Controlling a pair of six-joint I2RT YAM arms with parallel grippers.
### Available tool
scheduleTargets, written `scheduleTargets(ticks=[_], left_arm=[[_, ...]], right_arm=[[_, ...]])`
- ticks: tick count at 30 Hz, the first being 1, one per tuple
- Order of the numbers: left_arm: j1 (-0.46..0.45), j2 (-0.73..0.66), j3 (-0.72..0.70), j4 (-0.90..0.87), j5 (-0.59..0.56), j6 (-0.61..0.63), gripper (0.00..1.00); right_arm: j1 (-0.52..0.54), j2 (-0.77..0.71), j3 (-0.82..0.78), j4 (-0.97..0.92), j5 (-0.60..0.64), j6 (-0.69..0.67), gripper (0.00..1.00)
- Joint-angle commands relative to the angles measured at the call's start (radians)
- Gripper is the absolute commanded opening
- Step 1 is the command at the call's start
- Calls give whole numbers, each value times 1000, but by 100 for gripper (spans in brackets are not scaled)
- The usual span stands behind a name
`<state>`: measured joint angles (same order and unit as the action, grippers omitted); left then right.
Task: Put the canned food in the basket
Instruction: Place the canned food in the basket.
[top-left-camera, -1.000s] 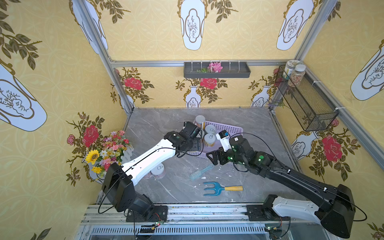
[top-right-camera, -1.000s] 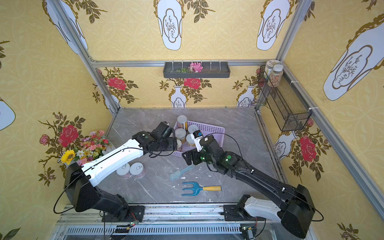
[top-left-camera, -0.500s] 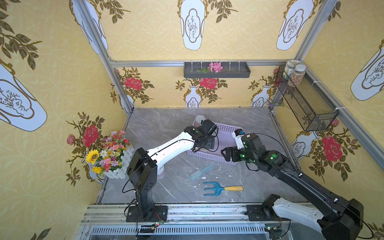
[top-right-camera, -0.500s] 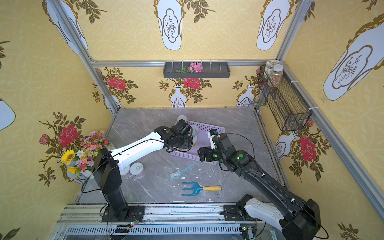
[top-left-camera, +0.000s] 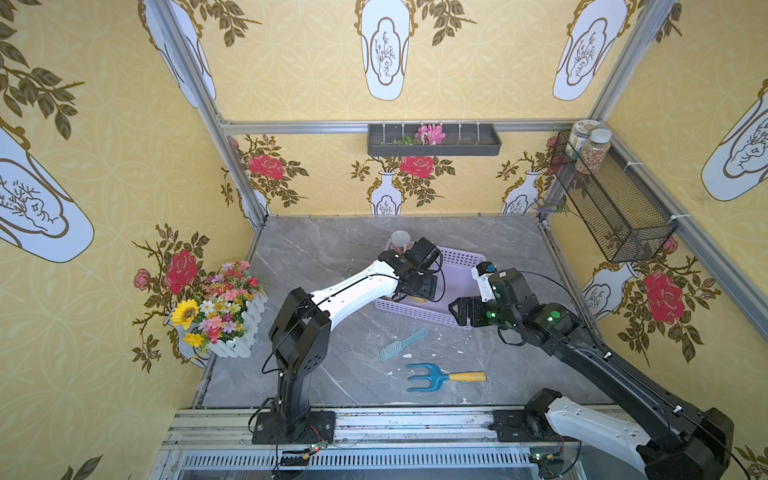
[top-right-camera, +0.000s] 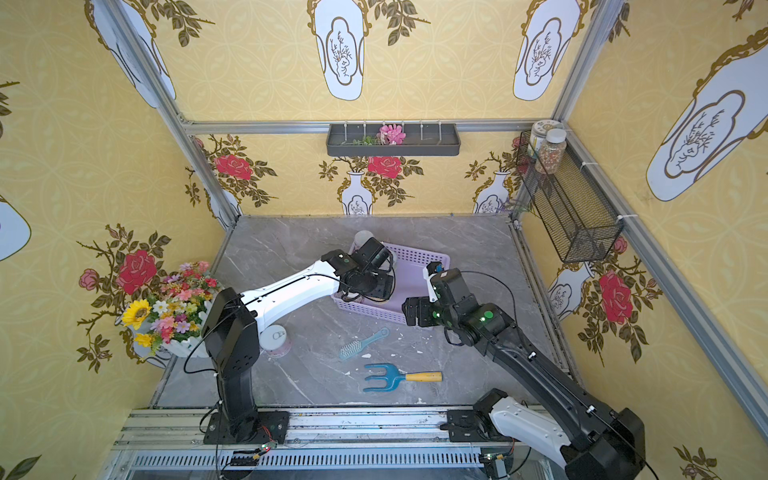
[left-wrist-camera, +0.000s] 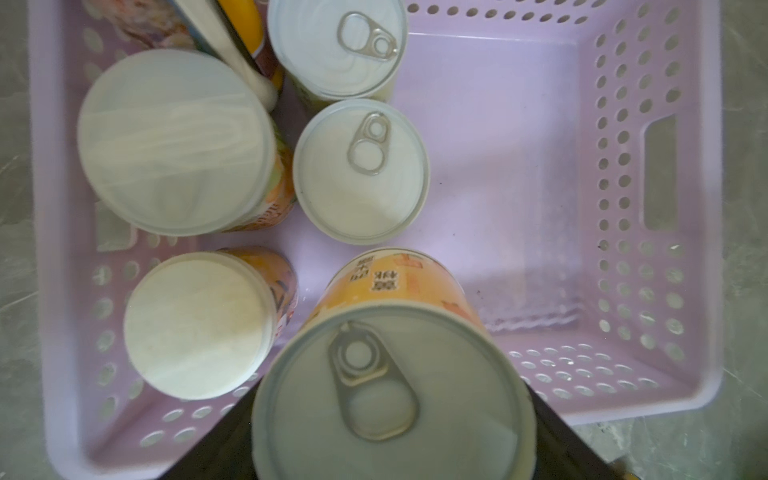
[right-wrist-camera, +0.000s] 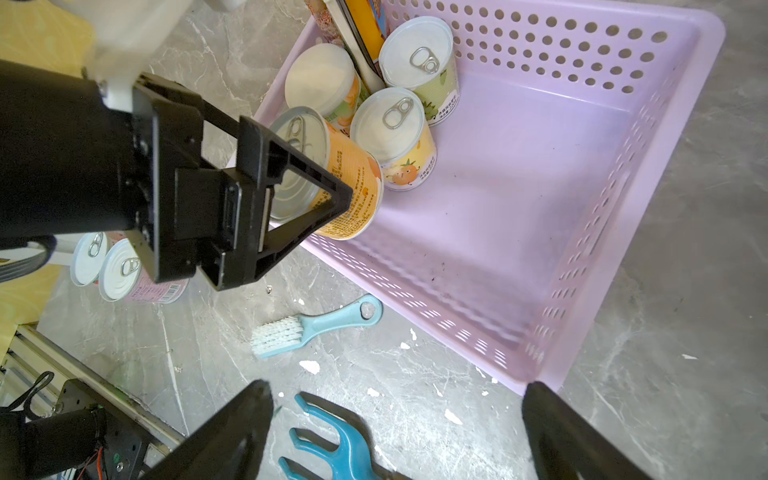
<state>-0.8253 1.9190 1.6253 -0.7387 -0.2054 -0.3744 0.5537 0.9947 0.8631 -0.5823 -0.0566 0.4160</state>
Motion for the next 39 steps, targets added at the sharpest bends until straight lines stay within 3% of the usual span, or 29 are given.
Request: scheduleTargets(ticks=[1,10,27,39], left_arm=[[0,28,10,67,67,18,73],[-3,87,46,88,129,40,73],[0,133,7,7,-78,49,74],[7,186,31,9,-121,22,74]], right_arm=[[-13,2,8,-45,34,19,97],[-62,-5,-13,-67,-6,26,97],[-38,37,2,-6,-89,-13,97],[-16,38,-8,6,-77,-7,97]])
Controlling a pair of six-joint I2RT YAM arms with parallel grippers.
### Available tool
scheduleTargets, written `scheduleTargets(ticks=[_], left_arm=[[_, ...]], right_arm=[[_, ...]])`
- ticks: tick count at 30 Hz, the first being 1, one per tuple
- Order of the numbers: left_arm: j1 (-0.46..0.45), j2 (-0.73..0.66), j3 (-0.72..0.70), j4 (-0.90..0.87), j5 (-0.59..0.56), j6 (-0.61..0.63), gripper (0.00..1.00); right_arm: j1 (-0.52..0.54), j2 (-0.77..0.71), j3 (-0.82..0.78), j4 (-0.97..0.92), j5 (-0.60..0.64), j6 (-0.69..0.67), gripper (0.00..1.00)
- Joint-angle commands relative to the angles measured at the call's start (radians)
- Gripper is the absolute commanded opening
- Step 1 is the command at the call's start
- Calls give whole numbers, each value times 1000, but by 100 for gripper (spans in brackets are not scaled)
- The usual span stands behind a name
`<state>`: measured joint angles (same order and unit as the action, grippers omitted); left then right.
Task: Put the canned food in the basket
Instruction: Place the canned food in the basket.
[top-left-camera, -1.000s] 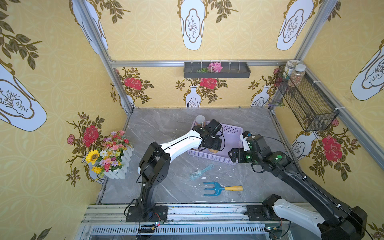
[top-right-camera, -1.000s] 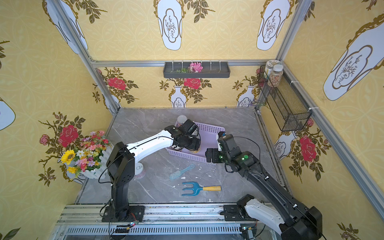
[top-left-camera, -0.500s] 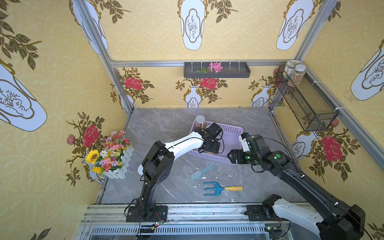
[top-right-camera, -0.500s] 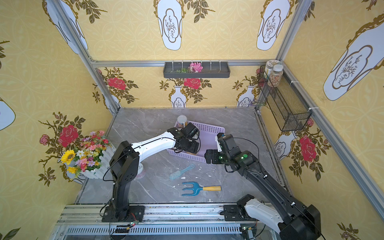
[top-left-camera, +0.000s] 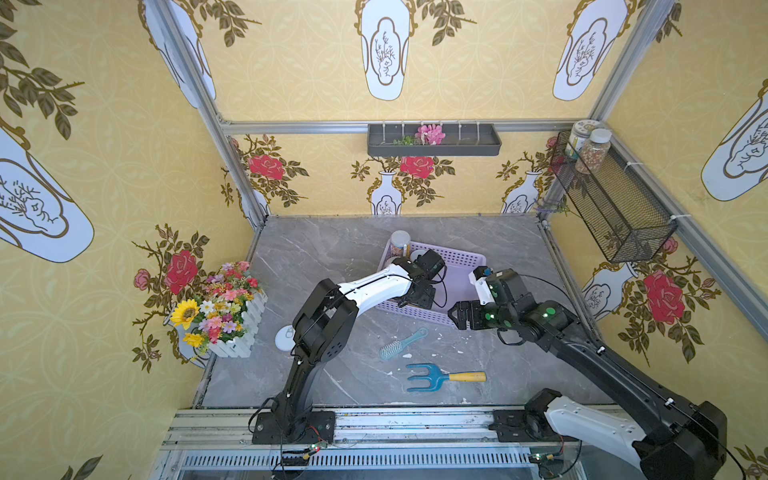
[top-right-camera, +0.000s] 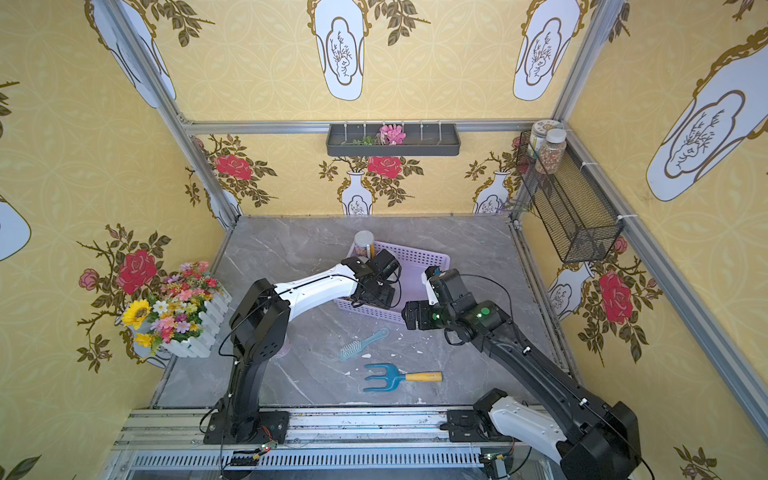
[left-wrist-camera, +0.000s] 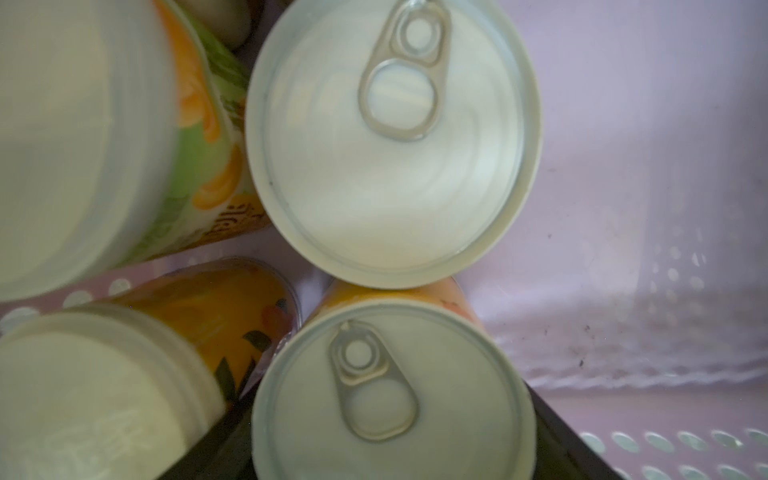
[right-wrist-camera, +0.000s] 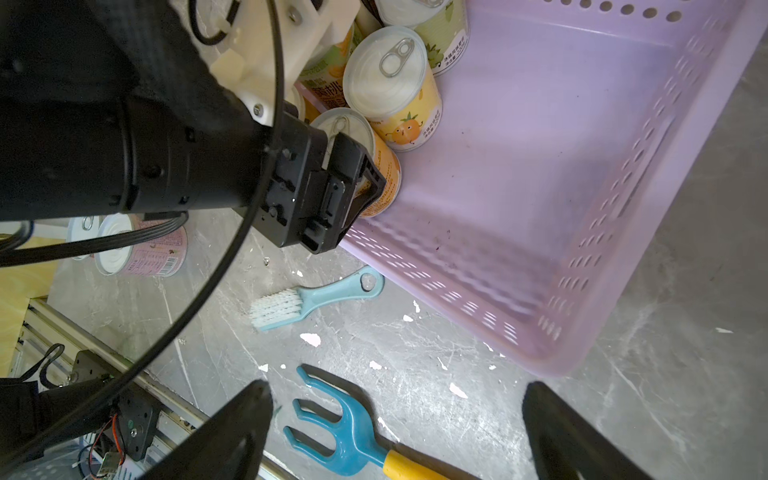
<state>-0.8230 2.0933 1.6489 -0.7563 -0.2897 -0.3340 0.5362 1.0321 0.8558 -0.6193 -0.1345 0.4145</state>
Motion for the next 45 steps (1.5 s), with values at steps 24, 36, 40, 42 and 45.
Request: scheduleTargets(ticks=[24,36,40,42,45], left_arm=[[5,25,3,-6,-77,-50,92],[5,-97,3,-13,-53,-81,91],[5,-168,-35,-3,-51,-99,91],[5,-225,-84,22,-56,-108,91],[19,-328,-188,54,-60,-143,91]], right_arm=[[2,26,4,60,-4,-6,97],[2,13,-4,62,10,-7,97],[7,2,-16,76,3,-15,98],[33,-3,-26,99,8,-25,98],[118,28,-18,137,46,-30,98]])
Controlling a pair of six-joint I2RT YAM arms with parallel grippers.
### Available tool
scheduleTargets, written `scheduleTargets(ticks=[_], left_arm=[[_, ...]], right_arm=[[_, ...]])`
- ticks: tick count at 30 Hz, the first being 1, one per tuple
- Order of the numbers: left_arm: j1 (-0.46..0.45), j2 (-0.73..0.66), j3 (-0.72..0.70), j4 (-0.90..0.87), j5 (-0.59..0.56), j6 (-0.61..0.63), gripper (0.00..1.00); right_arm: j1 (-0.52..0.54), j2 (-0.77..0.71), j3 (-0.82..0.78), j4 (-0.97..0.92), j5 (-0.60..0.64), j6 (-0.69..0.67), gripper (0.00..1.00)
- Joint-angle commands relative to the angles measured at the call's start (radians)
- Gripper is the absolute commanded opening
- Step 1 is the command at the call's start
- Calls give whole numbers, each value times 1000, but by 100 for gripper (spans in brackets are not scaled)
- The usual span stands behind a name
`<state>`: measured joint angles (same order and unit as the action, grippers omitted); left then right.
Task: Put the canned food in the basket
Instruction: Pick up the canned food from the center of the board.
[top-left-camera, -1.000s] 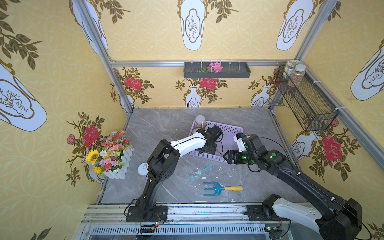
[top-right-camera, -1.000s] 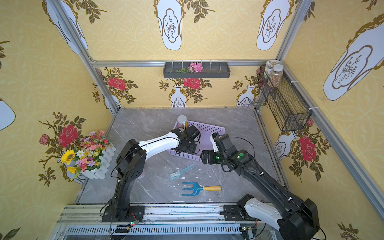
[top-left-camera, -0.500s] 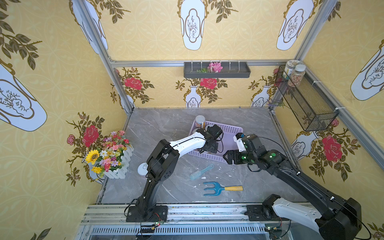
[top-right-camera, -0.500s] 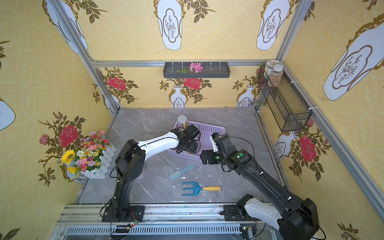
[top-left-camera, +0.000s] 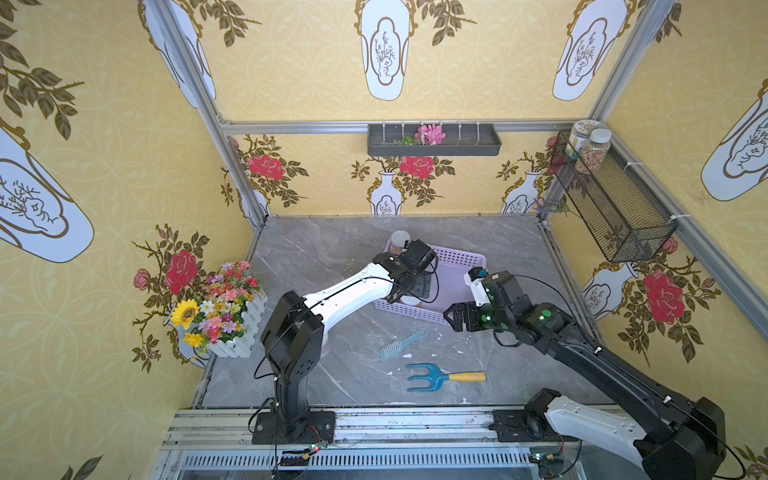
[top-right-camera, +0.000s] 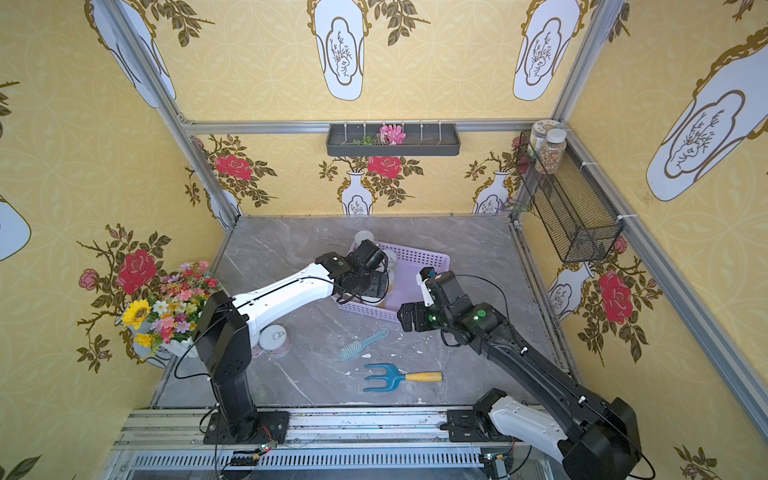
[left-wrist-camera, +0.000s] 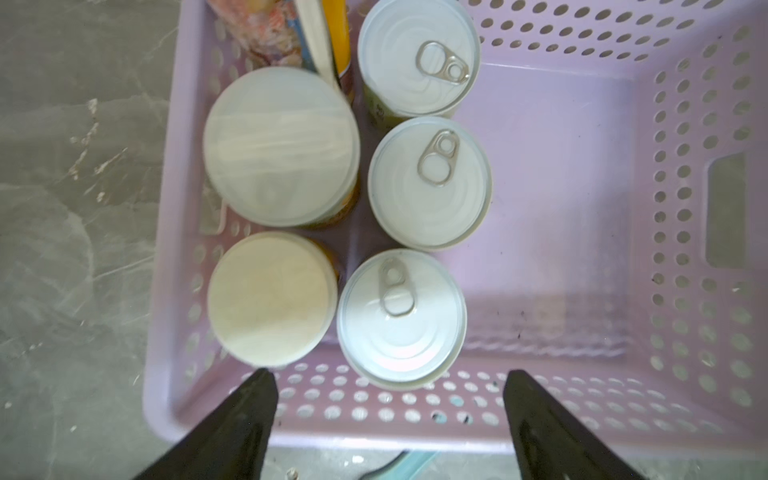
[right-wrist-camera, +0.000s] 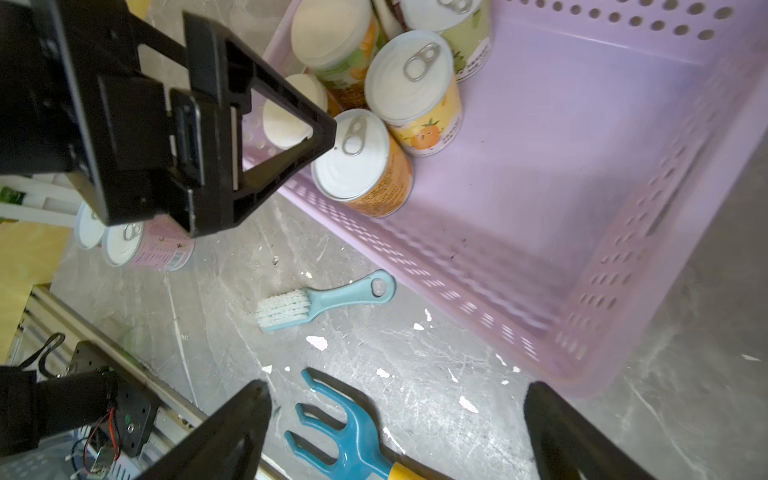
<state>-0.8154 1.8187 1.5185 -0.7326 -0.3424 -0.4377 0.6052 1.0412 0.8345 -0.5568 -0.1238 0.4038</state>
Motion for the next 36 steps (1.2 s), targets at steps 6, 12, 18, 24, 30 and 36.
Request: scheduleTargets(ticks=[6,12,18,24,30,36], left_arm=[[105,-287,-259,56,32,-115,92],[279,-500,-381,15,137,-133,98],[401,-611,-349,-207,140,-124,100],[416,-688,-271,-378,117,-151,100],[447,-750,-189,-473,117,-180,100],[472,-769,-107,-547,117,-192,100]], right_arm=[[273,159,57,185,144,-32,97],[461,354,139,312,201,-96,97],[533,552,238,418,140,-156,97],[552,717,345,489,62,-205,97],[552,849,441,533,38,-231,97],[552,975,593,463,4,-269,97]])
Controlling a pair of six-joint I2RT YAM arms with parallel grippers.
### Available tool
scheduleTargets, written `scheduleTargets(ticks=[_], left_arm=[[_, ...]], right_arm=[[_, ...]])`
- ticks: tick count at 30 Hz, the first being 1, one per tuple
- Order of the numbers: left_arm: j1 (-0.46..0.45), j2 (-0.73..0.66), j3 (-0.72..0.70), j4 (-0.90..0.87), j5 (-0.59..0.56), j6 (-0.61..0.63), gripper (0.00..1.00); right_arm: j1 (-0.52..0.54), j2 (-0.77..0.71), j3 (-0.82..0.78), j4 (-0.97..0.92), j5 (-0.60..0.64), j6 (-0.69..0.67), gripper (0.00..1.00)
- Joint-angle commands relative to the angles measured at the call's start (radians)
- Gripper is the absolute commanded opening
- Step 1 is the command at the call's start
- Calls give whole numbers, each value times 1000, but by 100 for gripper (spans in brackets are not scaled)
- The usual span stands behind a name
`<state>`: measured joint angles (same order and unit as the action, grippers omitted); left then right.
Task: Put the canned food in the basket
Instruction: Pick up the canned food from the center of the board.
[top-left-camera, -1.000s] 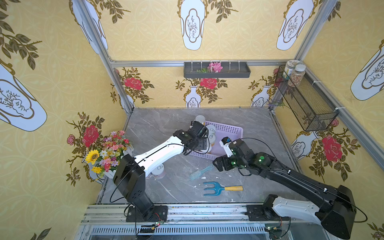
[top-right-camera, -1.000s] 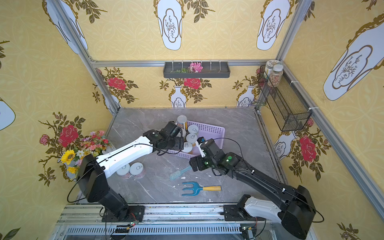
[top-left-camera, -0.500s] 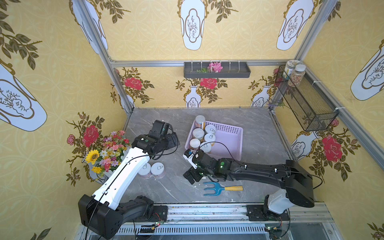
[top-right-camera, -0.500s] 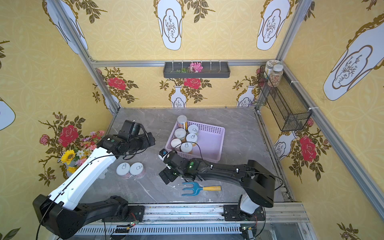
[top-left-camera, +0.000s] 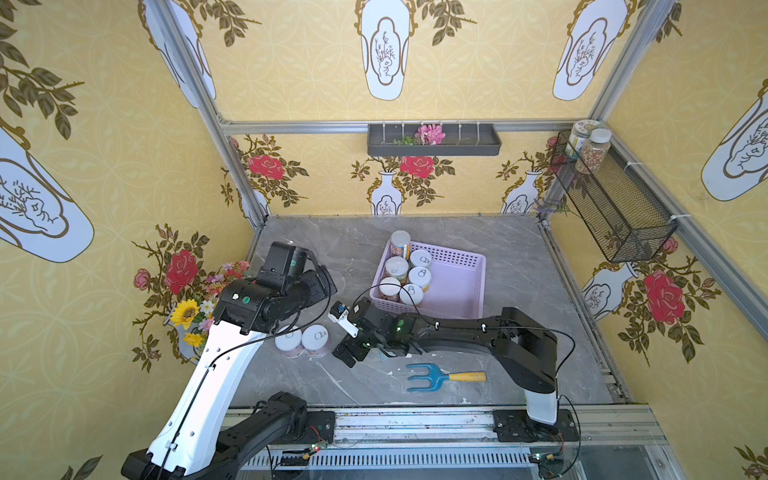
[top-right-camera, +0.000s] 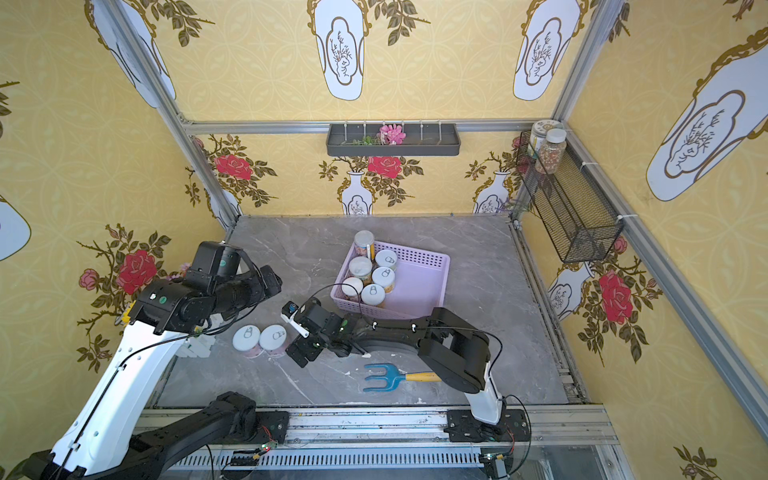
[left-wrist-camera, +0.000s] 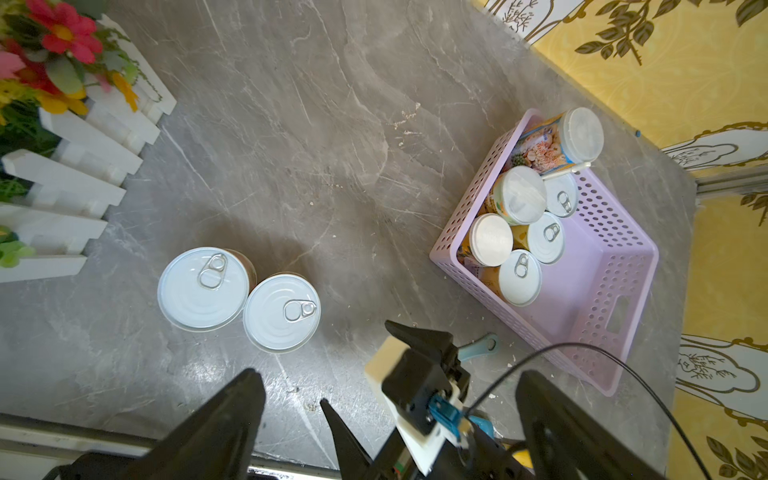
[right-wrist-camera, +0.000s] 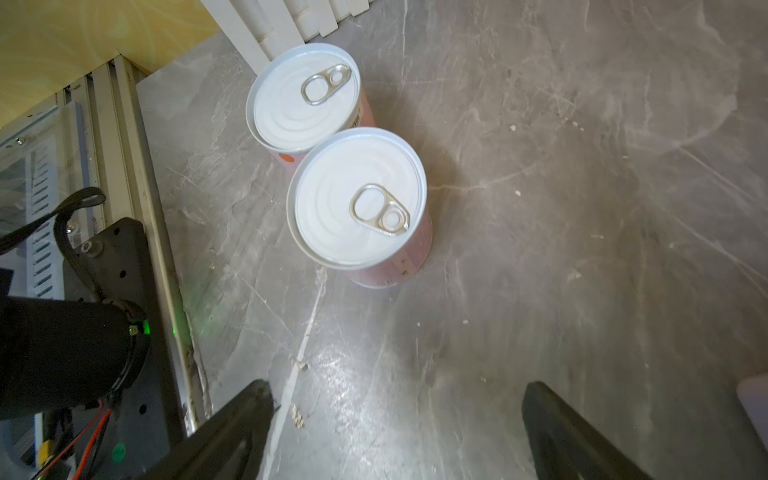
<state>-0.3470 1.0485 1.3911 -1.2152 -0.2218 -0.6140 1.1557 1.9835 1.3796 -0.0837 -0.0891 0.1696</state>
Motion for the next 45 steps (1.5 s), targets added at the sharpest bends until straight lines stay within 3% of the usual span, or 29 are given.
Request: scheduleTargets(ticks=[1,22,38,45], left_arm=[[3,-3,26,-70,1,-18,100],[19,-21,14,-89,-4,-26,100],[23,-16,5,-81,-10,-18,100],[22,-12,-13,-63,-2,-15,100]], right_arm=[[2,55,76,-27,-35,-38,97],[4,366,532,-290,-28,-108,97],[13,507,810,-438,-4,-138,99],[15,523,844,-469,17,-153,97]])
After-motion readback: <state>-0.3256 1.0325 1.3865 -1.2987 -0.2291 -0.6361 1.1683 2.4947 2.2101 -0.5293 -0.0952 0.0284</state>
